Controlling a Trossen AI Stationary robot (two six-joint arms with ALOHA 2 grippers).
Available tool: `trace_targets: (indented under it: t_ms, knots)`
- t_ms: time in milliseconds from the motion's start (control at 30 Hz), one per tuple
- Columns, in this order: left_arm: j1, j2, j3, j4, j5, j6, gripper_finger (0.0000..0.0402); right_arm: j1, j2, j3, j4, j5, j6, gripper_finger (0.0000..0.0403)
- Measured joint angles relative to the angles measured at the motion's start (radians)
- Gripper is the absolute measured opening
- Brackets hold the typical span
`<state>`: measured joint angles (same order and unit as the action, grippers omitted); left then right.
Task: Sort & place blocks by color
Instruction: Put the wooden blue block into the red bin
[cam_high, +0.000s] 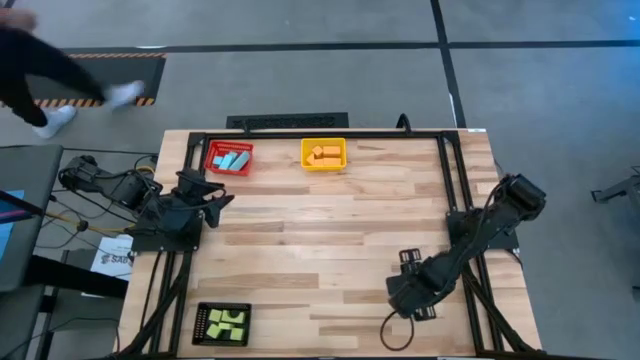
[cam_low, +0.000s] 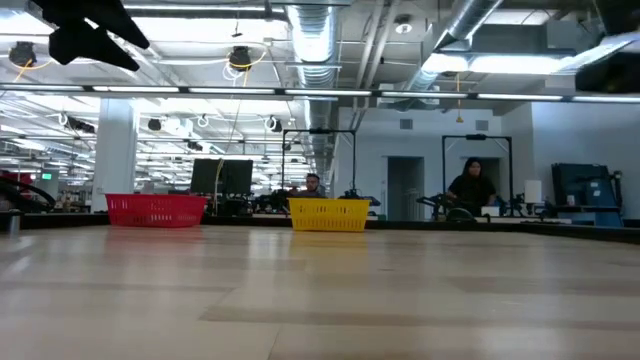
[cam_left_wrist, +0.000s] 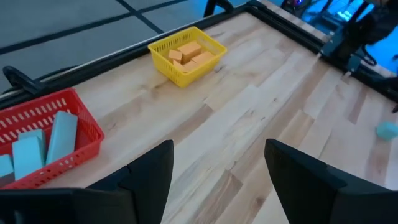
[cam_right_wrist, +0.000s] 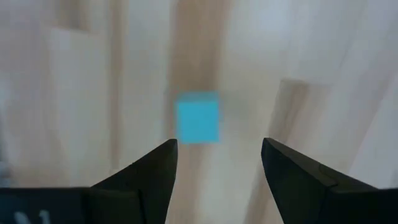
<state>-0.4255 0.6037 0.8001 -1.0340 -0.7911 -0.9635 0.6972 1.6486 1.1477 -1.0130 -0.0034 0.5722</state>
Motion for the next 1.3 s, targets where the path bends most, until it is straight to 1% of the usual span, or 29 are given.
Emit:
trace_targets:
  t_ms: [100, 200, 300, 500, 733, 833, 900, 1000, 1033, 1133, 1200, 1300]
  knots:
    - [0.000, 0.000, 0.000, 0.000, -0.011, -0.019, 0.0240, 0.024, -0.004, -0.062, 0.050, 0.004, 0.014, 0.0255]
    - [0.000, 0.000, 0.000, 0.000, -0.012, -0.035, 0.0240, 0.038, 0.004, -0.097, 0.108, 0.002, 0.016, 0.0255]
    - [0.000, 0.000, 0.000, 0.000, -0.014, -0.056, 0.0240, 0.037, 0.008, -0.120, 0.156, -0.001, 0.016, 0.0255]
    - [0.000, 0.000, 0.000, 0.000, -0.021, -0.070, 0.0240, 0.028, 0.009, -0.186, 0.226, 0.033, 0.030, 0.0255]
    - [0.000, 0.001, 0.000, 0.000, -0.021, -0.073, 0.0240, 0.020, 0.009, -0.244, 0.360, 0.030, 0.049, 0.0253]
    - [0.000, 0.000, 0.000, 0.000, -0.021, -0.073, 0.0240, 0.020, 0.009, -0.252, 0.378, 0.028, 0.049, 0.0228]
    - [0.000, 0.000, 0.000, 0.000, -0.021, -0.072, 0.0240, 0.019, 0.009, -0.257, 0.373, 0.025, 0.049, 0.0194]
    - [0.000, 0.000, 0.000, -0.006, -0.021, -0.072, 0.0240, 0.002, 0.007, -0.259, 0.375, -0.001, 0.049, 0.0129]
    - [0.000, 0.000, 0.000, -0.007, -0.021, -0.071, 0.0240, -0.006, 0.006, -0.259, 0.375, -0.013, 0.050, 0.0117]
    - [0.000, 0.000, 0.000, -0.007, -0.021, -0.070, 0.0240, -0.048, 0.005, -0.251, 0.359, -0.058, 0.057, 0.0117]
    - [0.000, 0.001, 0.000, -0.007, -0.017, -0.070, 0.0240, -0.088, -0.001, -0.227, 0.341, -0.057, 0.046, 0.0117]
    - [0.000, 0.001, 0.000, -0.006, -0.010, -0.071, 0.0240, -0.177, -0.024, -0.148, 0.363, -0.038, -0.056, 0.0117]
